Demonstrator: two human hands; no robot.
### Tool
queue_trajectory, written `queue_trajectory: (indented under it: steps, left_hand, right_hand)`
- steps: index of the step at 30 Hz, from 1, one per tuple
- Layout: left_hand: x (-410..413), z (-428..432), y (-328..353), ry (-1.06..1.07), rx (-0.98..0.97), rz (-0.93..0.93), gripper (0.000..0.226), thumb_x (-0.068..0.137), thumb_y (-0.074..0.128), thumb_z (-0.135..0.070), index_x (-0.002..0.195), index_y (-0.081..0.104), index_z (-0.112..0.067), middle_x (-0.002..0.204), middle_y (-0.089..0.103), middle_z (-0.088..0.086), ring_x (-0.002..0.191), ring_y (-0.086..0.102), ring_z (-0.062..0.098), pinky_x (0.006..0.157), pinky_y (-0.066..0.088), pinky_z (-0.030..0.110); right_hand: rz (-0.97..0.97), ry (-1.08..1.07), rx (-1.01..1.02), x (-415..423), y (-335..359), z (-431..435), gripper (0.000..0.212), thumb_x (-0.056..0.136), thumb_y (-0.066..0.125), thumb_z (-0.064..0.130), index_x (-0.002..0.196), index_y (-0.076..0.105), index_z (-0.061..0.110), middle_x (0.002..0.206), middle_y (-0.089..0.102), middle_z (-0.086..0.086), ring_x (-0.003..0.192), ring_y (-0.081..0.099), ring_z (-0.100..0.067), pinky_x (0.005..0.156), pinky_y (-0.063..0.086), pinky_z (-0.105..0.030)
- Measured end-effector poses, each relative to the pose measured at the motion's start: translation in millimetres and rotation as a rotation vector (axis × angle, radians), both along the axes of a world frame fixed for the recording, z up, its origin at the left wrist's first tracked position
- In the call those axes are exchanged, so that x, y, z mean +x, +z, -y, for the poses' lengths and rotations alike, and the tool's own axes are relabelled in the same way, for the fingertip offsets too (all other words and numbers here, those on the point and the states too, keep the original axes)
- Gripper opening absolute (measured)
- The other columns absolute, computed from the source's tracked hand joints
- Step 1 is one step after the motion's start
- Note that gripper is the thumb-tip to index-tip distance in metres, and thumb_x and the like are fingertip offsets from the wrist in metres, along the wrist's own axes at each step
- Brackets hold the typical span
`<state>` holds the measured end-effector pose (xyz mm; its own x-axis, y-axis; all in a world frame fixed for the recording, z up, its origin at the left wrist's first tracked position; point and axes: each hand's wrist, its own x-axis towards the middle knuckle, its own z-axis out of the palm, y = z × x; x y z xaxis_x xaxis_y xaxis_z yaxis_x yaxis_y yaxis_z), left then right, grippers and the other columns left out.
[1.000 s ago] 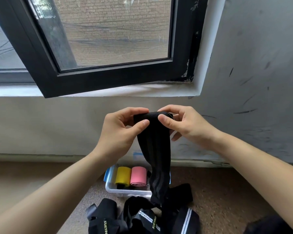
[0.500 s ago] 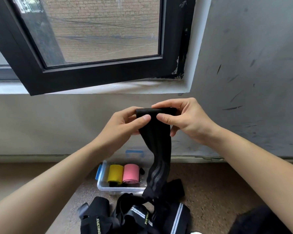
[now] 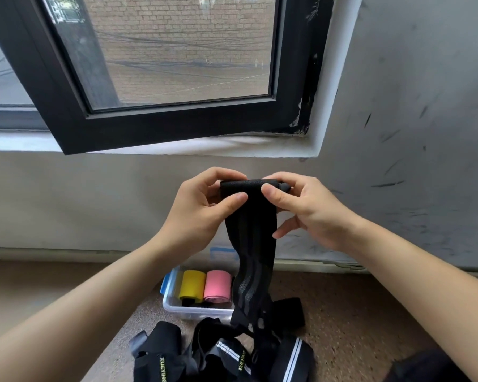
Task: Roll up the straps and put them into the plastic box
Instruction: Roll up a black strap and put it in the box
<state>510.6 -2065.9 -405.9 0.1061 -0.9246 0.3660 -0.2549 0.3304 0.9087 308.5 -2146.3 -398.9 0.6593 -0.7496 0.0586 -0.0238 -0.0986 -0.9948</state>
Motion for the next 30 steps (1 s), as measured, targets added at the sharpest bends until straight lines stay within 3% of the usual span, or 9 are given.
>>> queue_trajectory:
  steps: [5,9,12,16,22,26,30]
  left_hand:
    - [-2,-4,-5,0.084,-0.166,0.201,0.028,0.089,0.076,-0.003,0.109,0.068,-0.021,0.100,0.074,-0.005,0.093,0.072,0.020,0.077,0.057,0.030]
    - [0,-2,-6,0.103,-0.081,0.203,0.025,0.089,0.076,-0.017,0.112,0.069,-0.023,0.101,0.074,-0.005,0.090,0.071,0.019,0.076,0.058,0.032]
    - [0,-3,-1,0.092,0.079,0.104,0.022,0.092,0.076,-0.015,0.113,0.069,-0.017,0.094,0.076,0.005,0.082,0.072,0.013,0.070,0.057,0.026]
    - [-6,-9,4,0.015,0.294,-0.110,0.023,0.096,0.069,-0.024,0.116,0.069,-0.014,0.103,0.078,0.007,0.094,0.075,0.014,0.071,0.062,0.028]
    - [-3,-6,6,-0.027,0.356,-0.326,0.021,0.097,0.067,-0.022,0.114,0.071,-0.010,0.101,0.073,0.010,0.090,0.074,0.018,0.070,0.060,0.029]
    - [-3,-6,5,0.006,0.291,-0.298,0.017,0.095,0.069,-0.011,0.112,0.071,-0.010,0.105,0.072,0.015,0.091,0.073,0.015,0.072,0.059,0.026]
    - [-1,-8,6,0.032,0.199,-0.295,0.019,0.090,0.073,-0.006,0.107,0.071,-0.016,0.108,0.071,0.019,0.091,0.073,0.017,0.073,0.060,0.027]
  right_hand:
    - [0.052,-0.030,0.001,7,1,-7,0.030,0.090,0.067,0.032,0.108,0.069,0.007,0.093,0.062,-0.012,0.088,0.069,-0.017,0.056,0.060,-0.034]
    - [0.079,-0.100,-0.089,8,0,-7,0.018,0.094,0.068,0.015,0.108,0.069,0.004,0.086,0.060,-0.008,0.080,0.066,-0.014,0.053,0.060,-0.033]
    - [0.104,-0.129,-0.140,7,0,-7,0.015,0.091,0.071,0.012,0.106,0.070,0.008,0.082,0.063,-0.005,0.076,0.066,-0.015,0.053,0.059,-0.032]
    - [0.105,-0.138,-0.203,6,-3,-6,0.018,0.089,0.075,0.008,0.105,0.072,0.012,0.084,0.069,-0.003,0.076,0.069,-0.014,0.054,0.056,-0.028]
    - [0.067,-0.120,-0.394,8,-6,-7,0.028,0.085,0.077,-0.007,0.106,0.071,0.011,0.099,0.071,-0.007,0.090,0.068,-0.013,0.066,0.061,-0.031]
    - [0.025,-0.095,-0.305,8,-6,-7,0.035,0.085,0.077,-0.005,0.112,0.068,0.016,0.104,0.068,-0.008,0.091,0.070,-0.013,0.064,0.062,-0.032]
    - [0.017,-0.052,-0.055,6,-2,-7,0.035,0.088,0.073,0.022,0.121,0.065,0.014,0.100,0.069,-0.008,0.090,0.072,-0.018,0.059,0.061,-0.036]
